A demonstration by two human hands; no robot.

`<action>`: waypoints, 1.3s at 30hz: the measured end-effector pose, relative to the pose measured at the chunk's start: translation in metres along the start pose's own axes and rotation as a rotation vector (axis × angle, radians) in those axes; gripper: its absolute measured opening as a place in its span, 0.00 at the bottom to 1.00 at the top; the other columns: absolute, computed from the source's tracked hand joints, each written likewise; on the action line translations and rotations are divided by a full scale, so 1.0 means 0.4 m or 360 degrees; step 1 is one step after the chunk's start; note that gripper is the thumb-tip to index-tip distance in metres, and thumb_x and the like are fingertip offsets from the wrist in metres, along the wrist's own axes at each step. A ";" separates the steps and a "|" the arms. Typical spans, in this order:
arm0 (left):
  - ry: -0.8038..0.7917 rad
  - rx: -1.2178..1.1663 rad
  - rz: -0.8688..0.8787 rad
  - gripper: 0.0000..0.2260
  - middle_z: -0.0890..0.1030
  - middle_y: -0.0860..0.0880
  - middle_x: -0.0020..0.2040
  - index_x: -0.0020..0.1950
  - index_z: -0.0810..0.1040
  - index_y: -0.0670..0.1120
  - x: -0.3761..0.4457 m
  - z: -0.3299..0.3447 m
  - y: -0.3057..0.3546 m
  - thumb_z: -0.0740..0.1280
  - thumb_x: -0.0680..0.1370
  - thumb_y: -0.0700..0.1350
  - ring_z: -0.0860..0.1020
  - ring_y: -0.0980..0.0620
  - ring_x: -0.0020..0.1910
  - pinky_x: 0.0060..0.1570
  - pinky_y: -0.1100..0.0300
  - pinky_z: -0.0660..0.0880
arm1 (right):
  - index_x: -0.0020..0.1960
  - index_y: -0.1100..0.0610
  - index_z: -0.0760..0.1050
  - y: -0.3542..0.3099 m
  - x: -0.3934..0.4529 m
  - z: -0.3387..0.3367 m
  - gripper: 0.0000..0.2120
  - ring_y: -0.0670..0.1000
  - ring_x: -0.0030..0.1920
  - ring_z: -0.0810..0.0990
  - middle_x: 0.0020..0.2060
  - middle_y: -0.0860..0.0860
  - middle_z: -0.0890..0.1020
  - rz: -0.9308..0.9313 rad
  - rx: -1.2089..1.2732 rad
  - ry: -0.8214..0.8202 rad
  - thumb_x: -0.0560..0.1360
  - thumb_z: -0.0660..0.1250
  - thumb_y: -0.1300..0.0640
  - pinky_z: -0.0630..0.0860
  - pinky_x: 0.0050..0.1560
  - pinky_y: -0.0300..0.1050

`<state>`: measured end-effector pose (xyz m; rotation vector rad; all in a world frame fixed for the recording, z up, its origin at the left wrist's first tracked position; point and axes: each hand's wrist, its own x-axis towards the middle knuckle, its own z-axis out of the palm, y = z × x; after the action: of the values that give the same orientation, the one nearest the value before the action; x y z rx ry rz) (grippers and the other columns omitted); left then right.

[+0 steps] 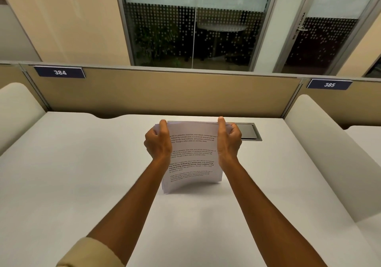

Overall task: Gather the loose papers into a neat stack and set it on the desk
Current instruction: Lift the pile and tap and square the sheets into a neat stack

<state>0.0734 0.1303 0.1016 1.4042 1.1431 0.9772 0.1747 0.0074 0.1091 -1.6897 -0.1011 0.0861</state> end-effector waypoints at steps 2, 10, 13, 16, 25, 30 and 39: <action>0.0013 -0.0023 0.0008 0.17 0.80 0.49 0.34 0.34 0.73 0.49 0.000 0.001 -0.004 0.55 0.74 0.59 0.79 0.49 0.35 0.34 0.62 0.74 | 0.39 0.48 0.69 0.000 0.001 0.002 0.15 0.54 0.42 0.81 0.42 0.54 0.82 -0.0022 -0.0021 0.0013 0.76 0.61 0.38 0.80 0.40 0.48; 0.0089 -0.0077 0.0013 0.18 0.78 0.49 0.33 0.33 0.71 0.49 0.004 0.004 -0.010 0.53 0.77 0.57 0.78 0.48 0.35 0.32 0.62 0.72 | 0.34 0.50 0.65 0.003 -0.001 0.015 0.19 0.48 0.34 0.76 0.32 0.48 0.75 -0.0172 -0.0017 0.0017 0.79 0.58 0.41 0.72 0.32 0.40; 0.0100 -0.0077 0.0104 0.21 0.76 0.50 0.34 0.32 0.69 0.51 0.001 0.007 -0.014 0.54 0.81 0.60 0.77 0.50 0.35 0.36 0.59 0.73 | 0.33 0.49 0.63 0.003 -0.004 0.019 0.21 0.47 0.32 0.72 0.30 0.47 0.72 -0.0233 0.0020 0.0083 0.78 0.58 0.38 0.71 0.33 0.40; 0.0098 -0.0085 0.0208 0.22 0.74 0.51 0.31 0.31 0.66 0.51 -0.003 0.013 -0.013 0.53 0.82 0.61 0.75 0.52 0.33 0.34 0.61 0.72 | 0.33 0.49 0.62 -0.004 -0.007 0.023 0.21 0.44 0.30 0.69 0.29 0.44 0.70 -0.0239 0.0071 0.0152 0.76 0.60 0.36 0.69 0.32 0.36; 0.0182 -0.0058 0.0289 0.23 0.71 0.51 0.28 0.32 0.64 0.48 -0.010 0.033 -0.005 0.54 0.82 0.59 0.71 0.53 0.29 0.32 0.60 0.69 | 0.51 0.49 0.67 0.010 -0.024 0.016 0.22 0.45 0.43 0.78 0.44 0.43 0.75 -0.0419 0.0090 -0.0125 0.68 0.74 0.40 0.80 0.36 0.35; 0.0188 -0.0002 0.0345 0.22 0.73 0.52 0.30 0.36 0.68 0.45 -0.023 0.034 -0.011 0.55 0.81 0.60 0.74 0.49 0.31 0.33 0.57 0.73 | 0.55 0.46 0.67 0.026 -0.028 0.015 0.13 0.47 0.47 0.77 0.49 0.44 0.74 -0.0456 0.0024 -0.0118 0.76 0.70 0.54 0.79 0.37 0.33; -0.0255 0.0107 0.0375 0.23 0.78 0.51 0.49 0.63 0.67 0.51 -0.017 -0.005 -0.107 0.74 0.73 0.48 0.79 0.58 0.39 0.31 0.72 0.76 | 0.67 0.45 0.60 0.047 -0.019 0.003 0.27 0.45 0.46 0.78 0.52 0.49 0.74 -0.0367 -0.0024 -0.0174 0.74 0.70 0.58 0.81 0.36 0.35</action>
<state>0.0642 0.1247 0.0595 1.6681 0.9143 0.9765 0.1674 0.0053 0.0901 -1.6767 -0.3786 0.0048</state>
